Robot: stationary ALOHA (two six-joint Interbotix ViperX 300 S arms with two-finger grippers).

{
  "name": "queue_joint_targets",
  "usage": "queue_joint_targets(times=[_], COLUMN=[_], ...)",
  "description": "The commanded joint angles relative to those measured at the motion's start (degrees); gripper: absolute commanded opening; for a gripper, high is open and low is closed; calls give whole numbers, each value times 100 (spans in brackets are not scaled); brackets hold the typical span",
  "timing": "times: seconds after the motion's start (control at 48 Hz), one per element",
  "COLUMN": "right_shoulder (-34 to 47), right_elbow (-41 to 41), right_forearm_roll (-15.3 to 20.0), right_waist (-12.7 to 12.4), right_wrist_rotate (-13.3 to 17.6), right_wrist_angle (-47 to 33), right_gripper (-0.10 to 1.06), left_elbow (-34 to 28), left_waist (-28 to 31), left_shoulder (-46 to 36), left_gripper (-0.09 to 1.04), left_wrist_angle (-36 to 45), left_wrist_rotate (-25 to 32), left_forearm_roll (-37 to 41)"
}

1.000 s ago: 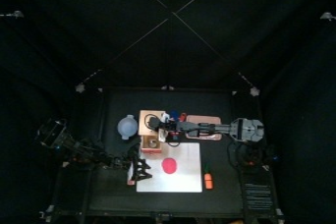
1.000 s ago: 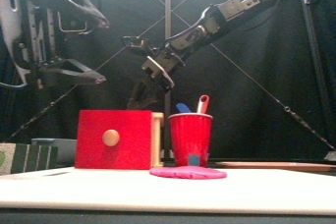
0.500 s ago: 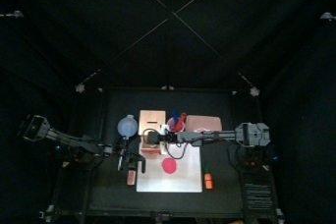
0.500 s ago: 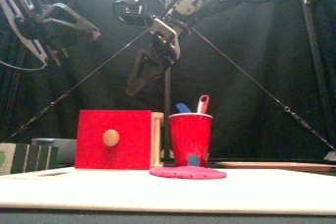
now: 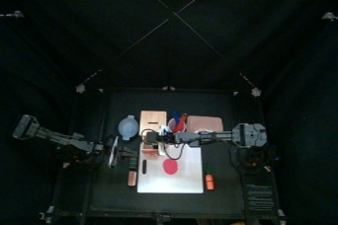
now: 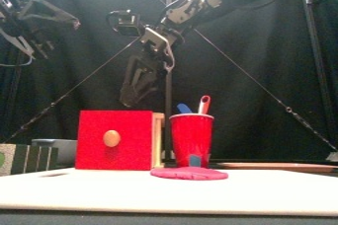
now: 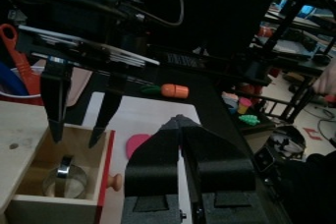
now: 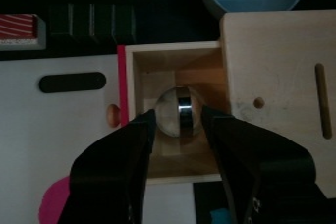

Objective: Get the cutter from the drawer then cut the dough then place the extra dough in the bowl
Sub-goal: Place the cutter on the board

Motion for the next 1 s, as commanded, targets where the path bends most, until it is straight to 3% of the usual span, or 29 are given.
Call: queue_joint_targets(times=[0.021, 0.479, 0.771, 1.0], right_shoulder=[-35, 413, 475, 334], right_elbow=[-202, -387, -589, -1318], right_forearm_roll=[-9, -53, -97, -158], right_waist=[-35, -132, -114, 18], right_wrist_rotate=[0, -9, -18, -9], right_wrist_angle=[53, 70, 316, 1187], right_gripper=[78, 77, 46, 43], left_elbow=[-62, 62, 62, 105], left_waist=[18, -53, -53, -53], left_shoulder=[0, 0, 0, 0], left_gripper=[32, 32, 32, 32], left_wrist_angle=[-44, 9, 237, 343], left_wrist_rotate=[0, -44, -53, -53], left_forearm_roll=[26, 18, -18, -114])
